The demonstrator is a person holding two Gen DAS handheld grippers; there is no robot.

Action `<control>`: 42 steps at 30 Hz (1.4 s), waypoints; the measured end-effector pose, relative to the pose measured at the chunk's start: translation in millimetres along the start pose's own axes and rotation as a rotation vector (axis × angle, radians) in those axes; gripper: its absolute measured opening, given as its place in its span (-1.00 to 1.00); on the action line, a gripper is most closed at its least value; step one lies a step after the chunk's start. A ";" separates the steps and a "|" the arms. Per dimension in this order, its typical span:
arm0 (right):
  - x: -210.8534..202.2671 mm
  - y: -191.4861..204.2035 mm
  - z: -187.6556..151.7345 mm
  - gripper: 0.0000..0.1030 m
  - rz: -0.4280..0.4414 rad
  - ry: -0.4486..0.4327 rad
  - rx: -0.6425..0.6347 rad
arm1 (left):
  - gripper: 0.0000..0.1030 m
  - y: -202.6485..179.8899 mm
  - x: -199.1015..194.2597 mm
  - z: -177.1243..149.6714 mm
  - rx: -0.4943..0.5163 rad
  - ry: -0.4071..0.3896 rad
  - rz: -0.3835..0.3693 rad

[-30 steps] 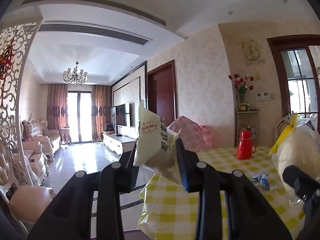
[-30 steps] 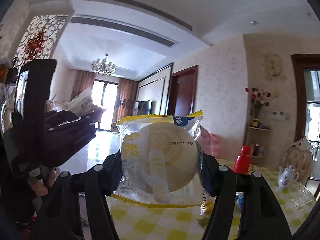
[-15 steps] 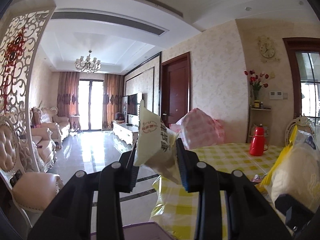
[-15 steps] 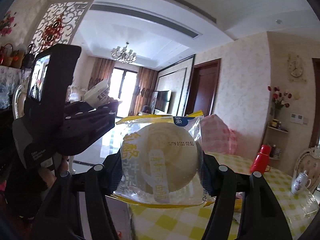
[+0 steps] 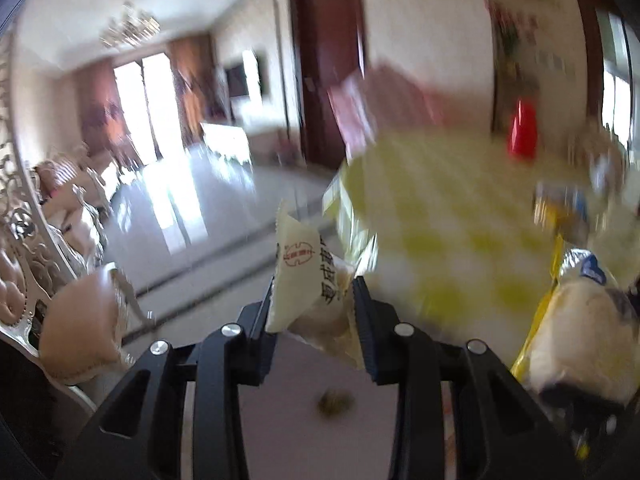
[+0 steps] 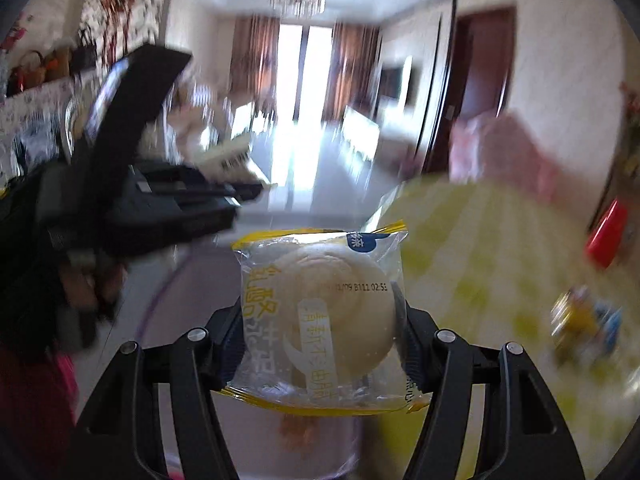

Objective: Organize snacks
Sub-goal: 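Open both tools over the box to drop the snacks, then move both open tools back over the snack pile on the table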

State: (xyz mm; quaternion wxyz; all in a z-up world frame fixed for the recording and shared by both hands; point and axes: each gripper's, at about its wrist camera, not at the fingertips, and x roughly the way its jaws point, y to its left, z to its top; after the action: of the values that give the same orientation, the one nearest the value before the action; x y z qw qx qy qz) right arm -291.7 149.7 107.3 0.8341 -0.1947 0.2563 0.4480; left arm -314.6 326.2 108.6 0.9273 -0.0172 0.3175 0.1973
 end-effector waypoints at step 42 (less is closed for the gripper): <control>-111.6 -388.3 -212.8 0.69 -0.526 0.072 0.673 | 0.96 -404.0 148.0 61.5 0.252 0.177 -0.316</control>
State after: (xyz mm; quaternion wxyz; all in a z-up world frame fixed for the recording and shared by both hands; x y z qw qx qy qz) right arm -68.7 -243.6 42.7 0.9274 0.0139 0.3589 0.1045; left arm -19.9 16.1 31.8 0.9101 0.0322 0.4131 0.0059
